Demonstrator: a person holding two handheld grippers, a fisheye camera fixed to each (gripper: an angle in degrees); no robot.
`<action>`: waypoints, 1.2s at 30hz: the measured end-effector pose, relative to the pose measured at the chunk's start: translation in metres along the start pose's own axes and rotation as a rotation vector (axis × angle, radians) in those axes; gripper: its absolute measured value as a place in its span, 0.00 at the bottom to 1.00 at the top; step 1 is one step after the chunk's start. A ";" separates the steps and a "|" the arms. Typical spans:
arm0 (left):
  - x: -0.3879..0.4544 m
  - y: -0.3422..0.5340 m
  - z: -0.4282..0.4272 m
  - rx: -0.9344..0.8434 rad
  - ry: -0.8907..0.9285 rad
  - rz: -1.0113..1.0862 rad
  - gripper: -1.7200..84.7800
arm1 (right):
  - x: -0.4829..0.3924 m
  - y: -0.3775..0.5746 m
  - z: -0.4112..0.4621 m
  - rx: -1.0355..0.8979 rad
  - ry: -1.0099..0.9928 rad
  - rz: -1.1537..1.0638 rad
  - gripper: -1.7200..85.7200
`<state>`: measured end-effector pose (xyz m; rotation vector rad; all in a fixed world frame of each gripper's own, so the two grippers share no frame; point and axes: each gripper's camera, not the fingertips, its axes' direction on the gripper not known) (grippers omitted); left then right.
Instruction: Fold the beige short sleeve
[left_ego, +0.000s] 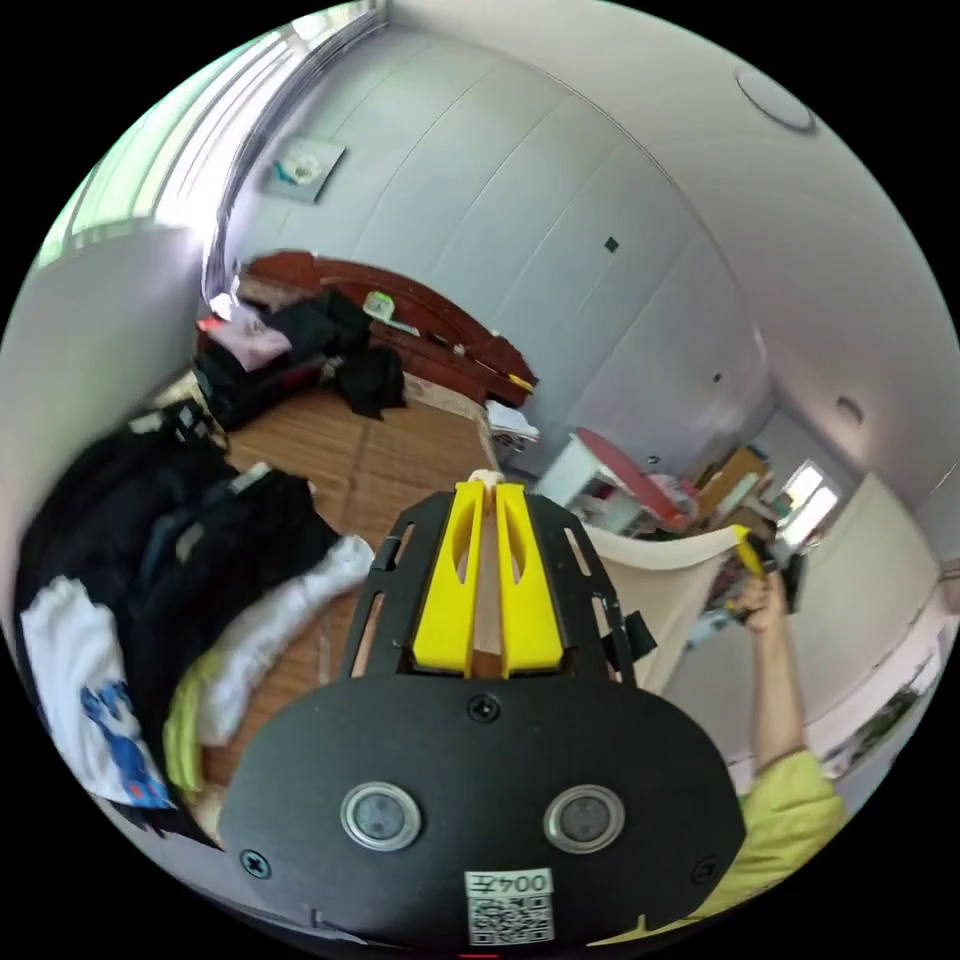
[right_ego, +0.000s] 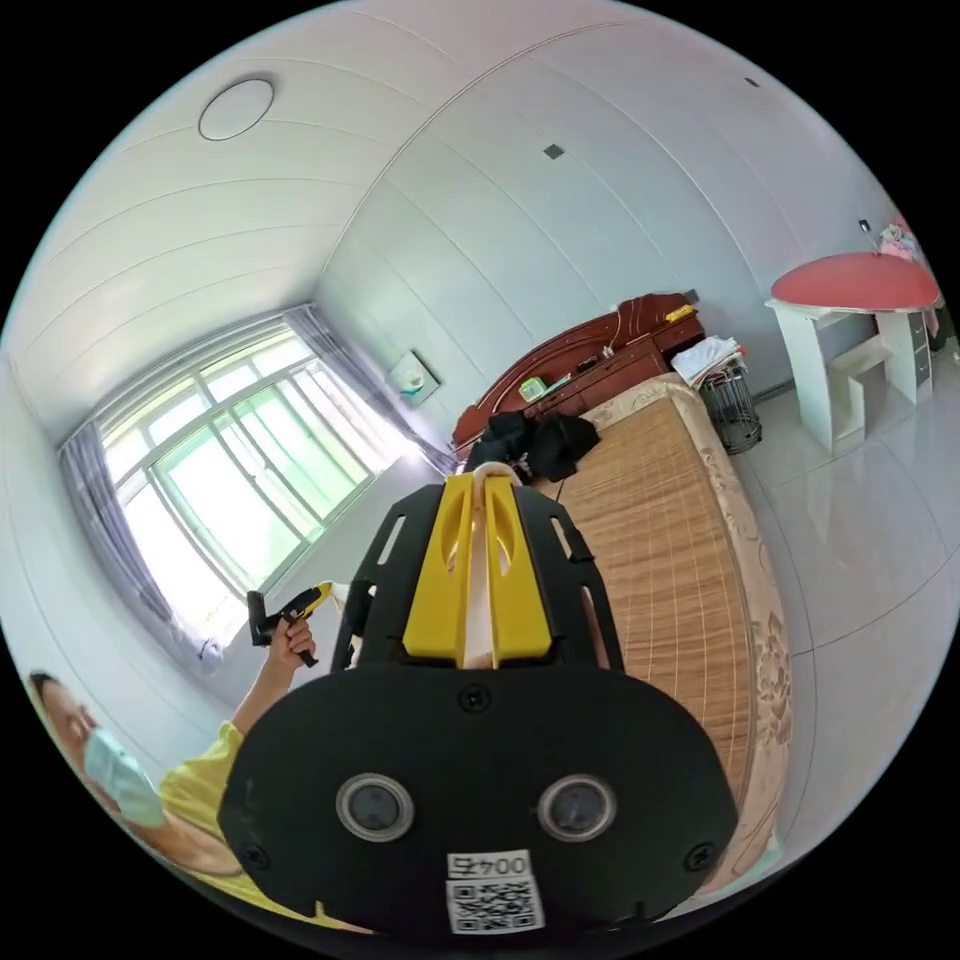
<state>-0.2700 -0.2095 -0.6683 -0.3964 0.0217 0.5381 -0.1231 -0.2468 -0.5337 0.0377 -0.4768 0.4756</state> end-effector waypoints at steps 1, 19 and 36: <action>0.010 -0.019 -0.005 0.030 -0.038 0.032 0.03 | -0.016 -0.034 0.013 0.011 0.032 -0.008 0.04; -0.011 0.132 0.111 -0.038 -0.061 0.209 0.03 | 0.011 0.034 0.116 -0.209 0.027 -0.249 0.05; -0.066 0.459 0.343 -0.719 -0.211 0.137 0.03 | 0.203 0.412 0.255 -0.715 0.310 0.202 0.06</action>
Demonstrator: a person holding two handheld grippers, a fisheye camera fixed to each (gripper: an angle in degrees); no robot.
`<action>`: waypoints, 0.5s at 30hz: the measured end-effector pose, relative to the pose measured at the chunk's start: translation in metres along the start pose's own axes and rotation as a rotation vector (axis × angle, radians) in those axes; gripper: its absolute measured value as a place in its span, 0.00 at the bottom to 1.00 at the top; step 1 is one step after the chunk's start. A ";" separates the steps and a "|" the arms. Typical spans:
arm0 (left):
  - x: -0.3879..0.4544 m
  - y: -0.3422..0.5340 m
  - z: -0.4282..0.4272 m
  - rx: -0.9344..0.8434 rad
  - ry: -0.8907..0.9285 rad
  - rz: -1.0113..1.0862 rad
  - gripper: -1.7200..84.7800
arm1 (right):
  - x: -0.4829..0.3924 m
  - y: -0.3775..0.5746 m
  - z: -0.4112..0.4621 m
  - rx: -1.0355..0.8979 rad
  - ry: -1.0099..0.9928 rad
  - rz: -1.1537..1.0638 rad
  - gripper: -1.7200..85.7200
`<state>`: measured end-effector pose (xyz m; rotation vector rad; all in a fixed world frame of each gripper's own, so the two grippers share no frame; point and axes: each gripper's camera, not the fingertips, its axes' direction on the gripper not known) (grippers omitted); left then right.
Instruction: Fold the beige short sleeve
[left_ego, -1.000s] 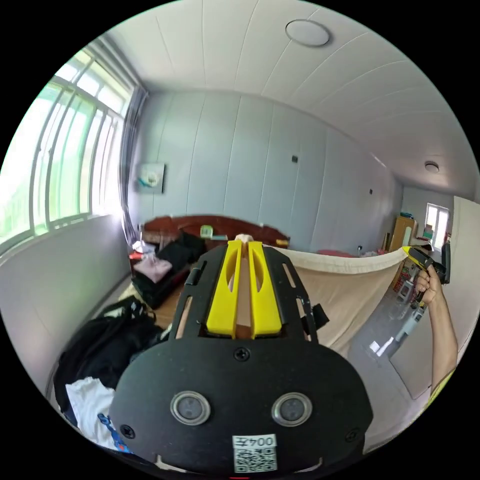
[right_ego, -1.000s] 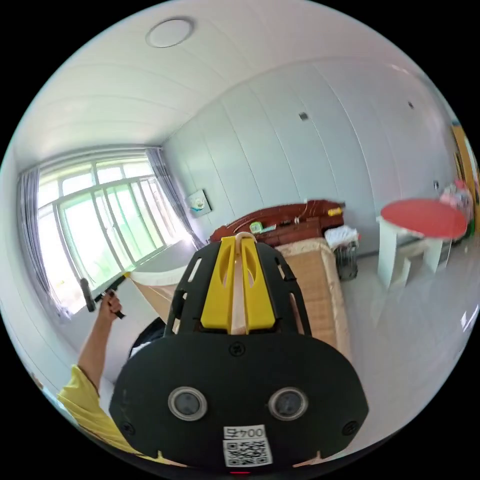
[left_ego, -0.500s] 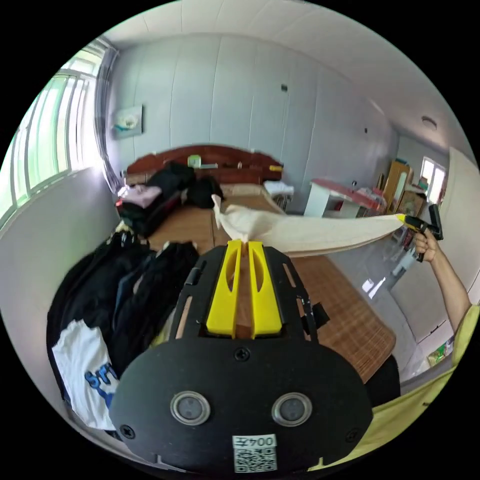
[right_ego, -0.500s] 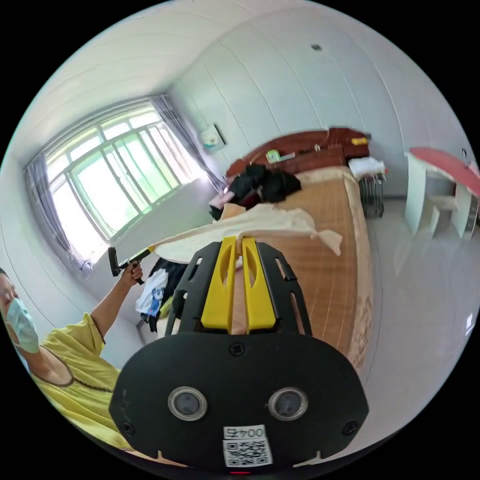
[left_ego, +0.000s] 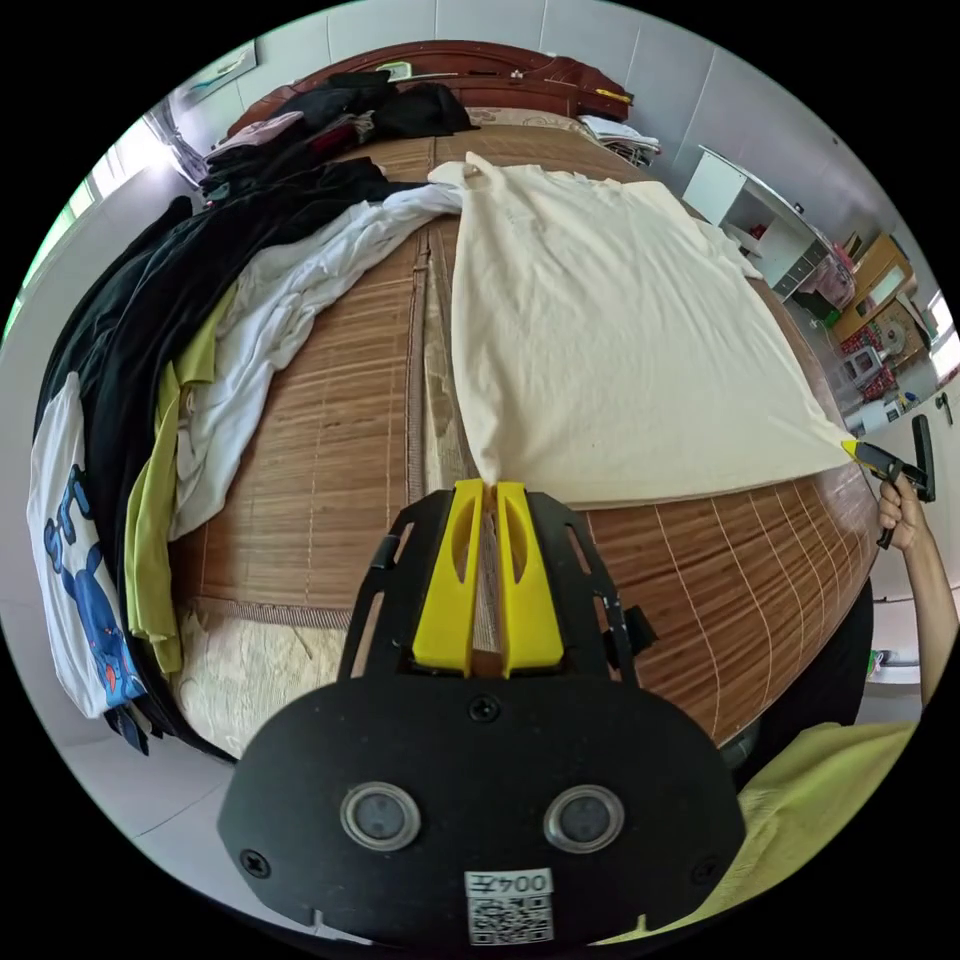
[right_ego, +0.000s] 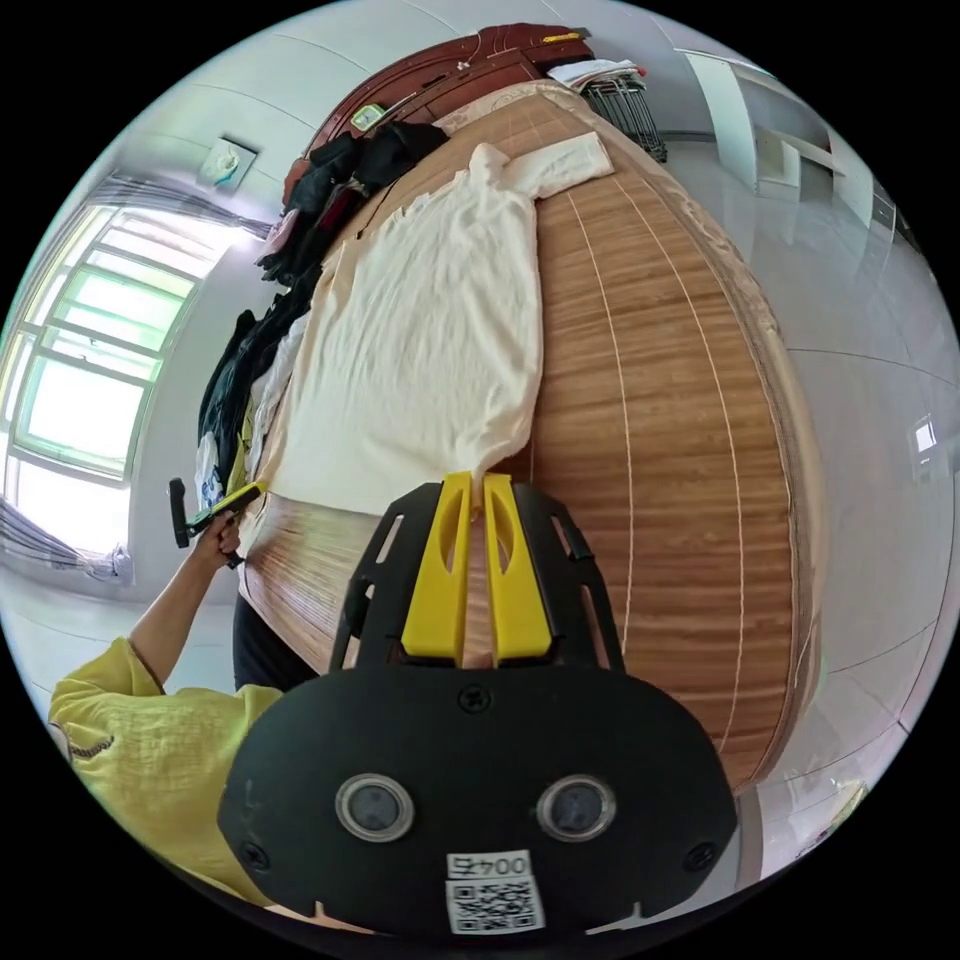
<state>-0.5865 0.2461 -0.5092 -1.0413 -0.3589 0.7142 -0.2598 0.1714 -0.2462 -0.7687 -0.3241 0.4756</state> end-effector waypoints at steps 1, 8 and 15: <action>0.001 0.001 -0.001 -0.002 0.003 0.005 0.03 | -0.003 0.008 -0.002 0.003 0.002 0.001 0.06; 0.019 0.029 -0.015 -0.025 -0.011 0.042 0.03 | -0.044 0.048 -0.024 0.029 0.048 -0.031 0.06; 0.029 0.074 -0.022 -0.026 -0.034 0.065 0.03 | -0.080 0.091 -0.045 0.035 0.057 -0.074 0.06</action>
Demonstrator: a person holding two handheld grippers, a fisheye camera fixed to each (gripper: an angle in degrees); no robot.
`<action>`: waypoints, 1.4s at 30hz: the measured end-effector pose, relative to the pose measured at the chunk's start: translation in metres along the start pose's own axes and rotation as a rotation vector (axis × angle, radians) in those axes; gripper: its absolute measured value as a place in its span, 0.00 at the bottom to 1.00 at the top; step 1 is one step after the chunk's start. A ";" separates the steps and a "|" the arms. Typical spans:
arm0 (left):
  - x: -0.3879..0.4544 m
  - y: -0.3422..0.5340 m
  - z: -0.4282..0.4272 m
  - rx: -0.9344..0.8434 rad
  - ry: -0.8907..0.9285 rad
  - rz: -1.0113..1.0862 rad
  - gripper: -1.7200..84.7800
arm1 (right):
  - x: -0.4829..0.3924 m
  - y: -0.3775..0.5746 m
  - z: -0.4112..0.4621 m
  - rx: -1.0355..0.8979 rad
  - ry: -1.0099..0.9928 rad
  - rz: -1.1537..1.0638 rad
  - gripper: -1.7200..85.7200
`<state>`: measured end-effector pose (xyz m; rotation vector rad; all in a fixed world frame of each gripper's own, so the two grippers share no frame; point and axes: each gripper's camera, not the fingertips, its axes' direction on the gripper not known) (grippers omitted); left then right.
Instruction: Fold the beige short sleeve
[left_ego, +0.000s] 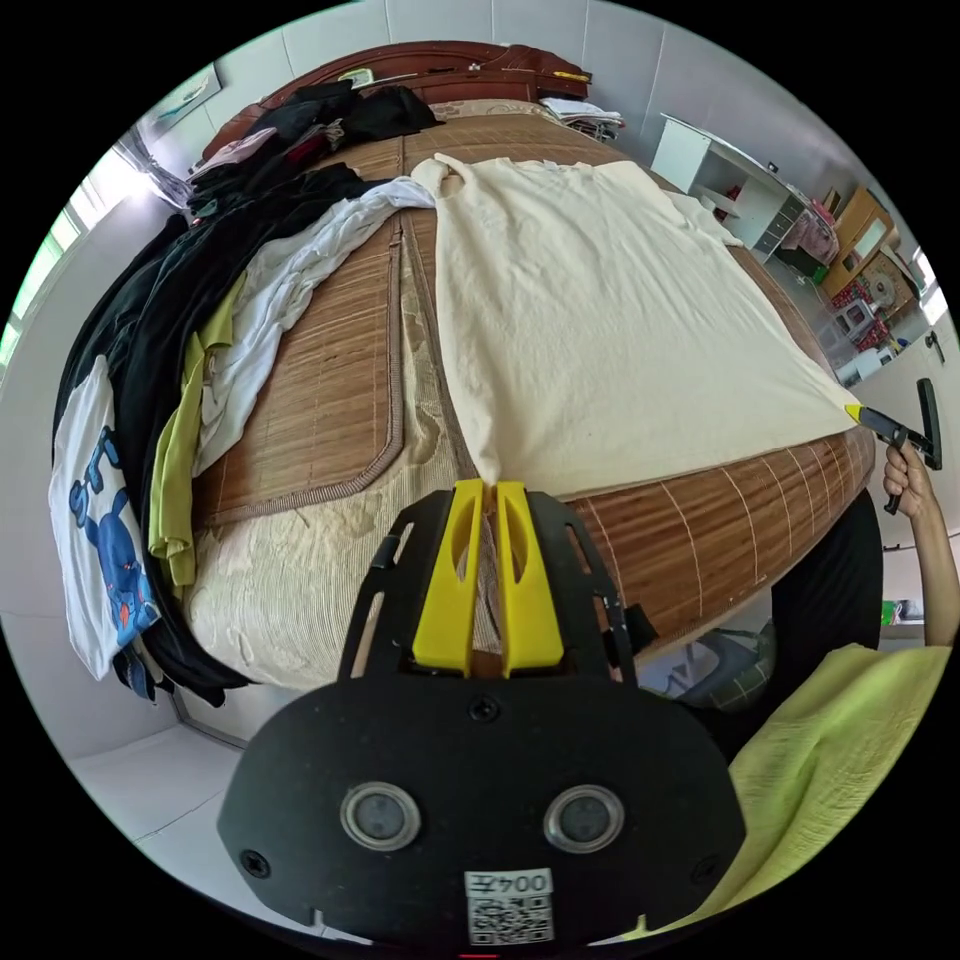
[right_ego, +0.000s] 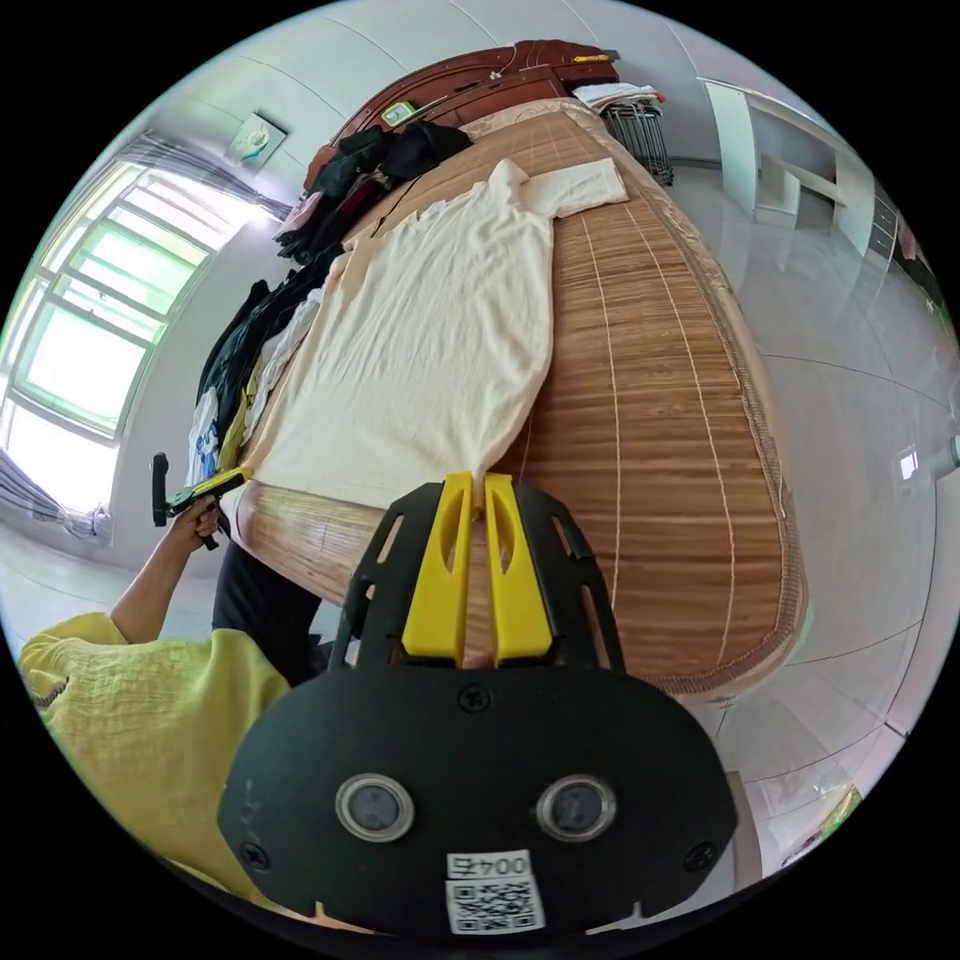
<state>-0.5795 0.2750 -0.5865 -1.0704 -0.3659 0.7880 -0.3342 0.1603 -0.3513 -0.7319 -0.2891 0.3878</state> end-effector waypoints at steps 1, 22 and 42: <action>0.001 0.007 0.000 0.006 0.004 -0.008 0.03 | -0.005 0.007 -0.005 0.004 0.000 -0.002 0.06; 0.035 0.108 -0.023 0.067 0.002 -0.003 0.03 | -0.080 0.106 -0.085 0.052 0.016 0.007 0.06; 0.079 0.166 -0.029 0.047 -0.087 0.114 0.03 | -0.159 0.135 -0.154 0.059 0.043 0.029 0.06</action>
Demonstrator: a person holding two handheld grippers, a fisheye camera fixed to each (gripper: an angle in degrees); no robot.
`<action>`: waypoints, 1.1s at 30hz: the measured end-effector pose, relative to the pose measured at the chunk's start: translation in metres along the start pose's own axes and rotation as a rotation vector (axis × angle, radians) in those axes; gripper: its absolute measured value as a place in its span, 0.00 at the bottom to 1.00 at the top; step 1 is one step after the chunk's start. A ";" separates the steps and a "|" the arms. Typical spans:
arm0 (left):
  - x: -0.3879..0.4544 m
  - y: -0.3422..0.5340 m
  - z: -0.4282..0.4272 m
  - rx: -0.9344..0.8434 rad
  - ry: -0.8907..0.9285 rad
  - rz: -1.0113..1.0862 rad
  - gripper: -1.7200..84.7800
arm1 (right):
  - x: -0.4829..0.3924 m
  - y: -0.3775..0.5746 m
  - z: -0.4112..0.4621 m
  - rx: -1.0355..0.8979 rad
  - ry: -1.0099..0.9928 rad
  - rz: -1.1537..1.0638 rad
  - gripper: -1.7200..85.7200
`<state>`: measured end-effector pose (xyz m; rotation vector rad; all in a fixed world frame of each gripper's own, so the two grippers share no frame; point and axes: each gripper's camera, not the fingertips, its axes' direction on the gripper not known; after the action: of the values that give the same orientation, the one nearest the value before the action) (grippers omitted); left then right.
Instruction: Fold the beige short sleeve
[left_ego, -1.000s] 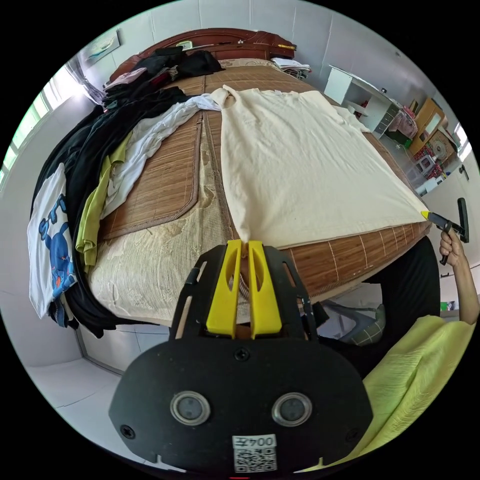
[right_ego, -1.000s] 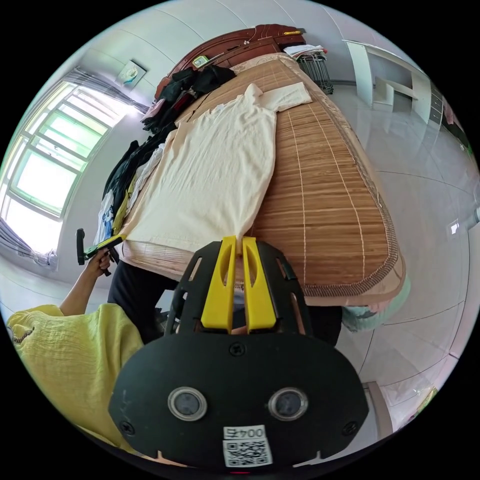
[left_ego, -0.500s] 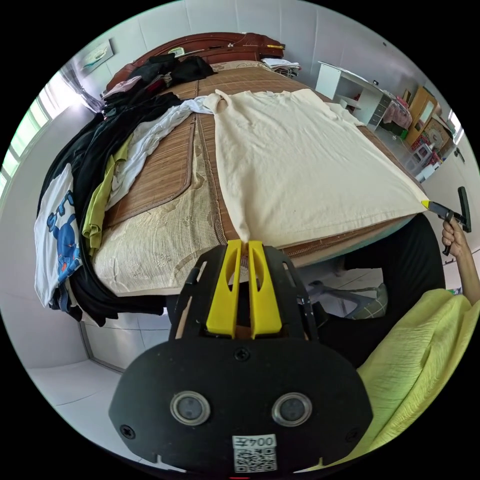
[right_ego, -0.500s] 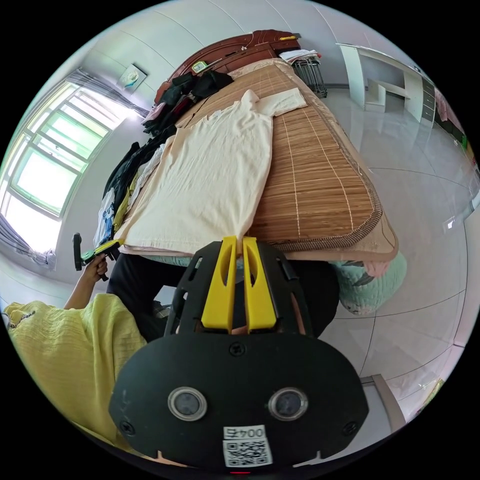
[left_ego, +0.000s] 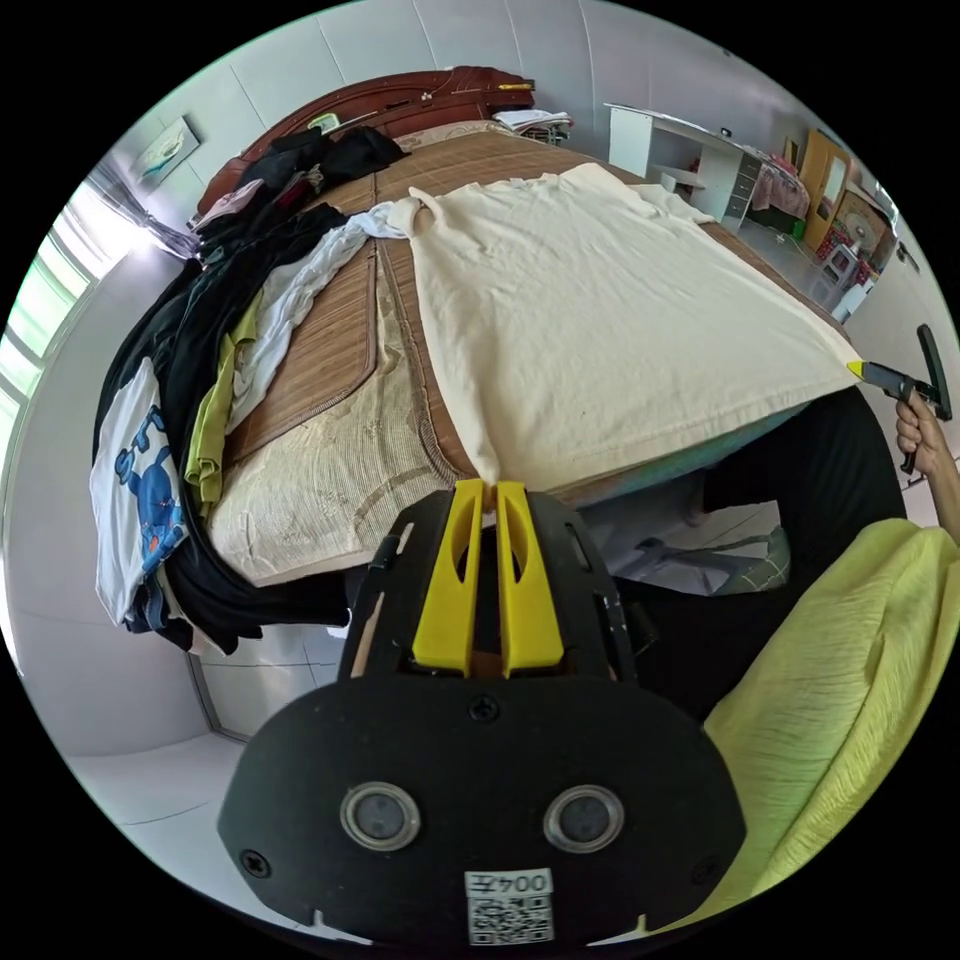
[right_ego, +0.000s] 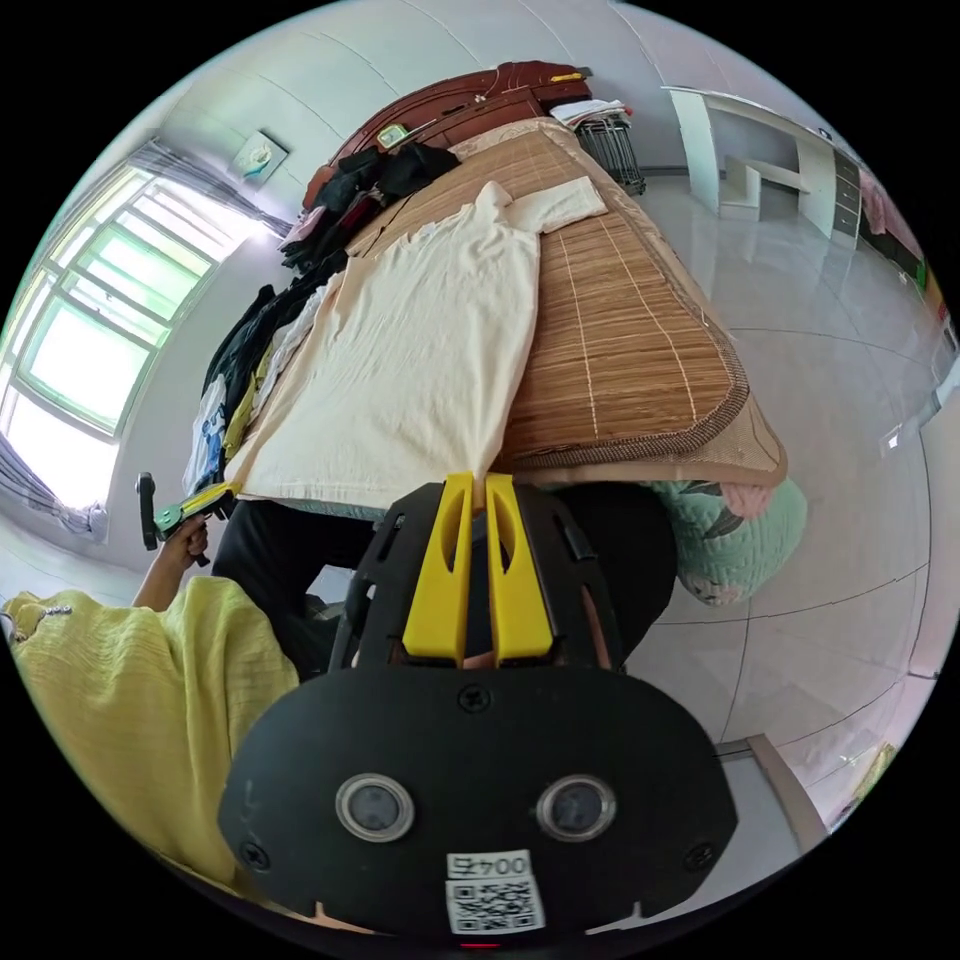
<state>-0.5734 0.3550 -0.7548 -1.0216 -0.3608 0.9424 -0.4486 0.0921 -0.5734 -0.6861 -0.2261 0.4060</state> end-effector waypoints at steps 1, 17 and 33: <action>0.003 0.004 0.000 -0.005 0.005 0.003 0.03 | -0.008 0.001 -0.005 -0.010 0.019 -0.014 0.06; -0.029 0.040 -0.020 0.003 -0.122 -0.114 0.04 | -0.111 -0.026 -0.083 -0.026 0.296 -0.049 0.16; 0.077 -0.086 0.085 0.043 -0.282 0.169 0.03 | -0.292 -0.095 0.039 -0.059 0.549 -0.431 0.06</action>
<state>-0.5416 0.4487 -0.6505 -0.8910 -0.4912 1.2471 -0.6962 -0.0790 -0.5022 -0.7588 0.1378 -0.2069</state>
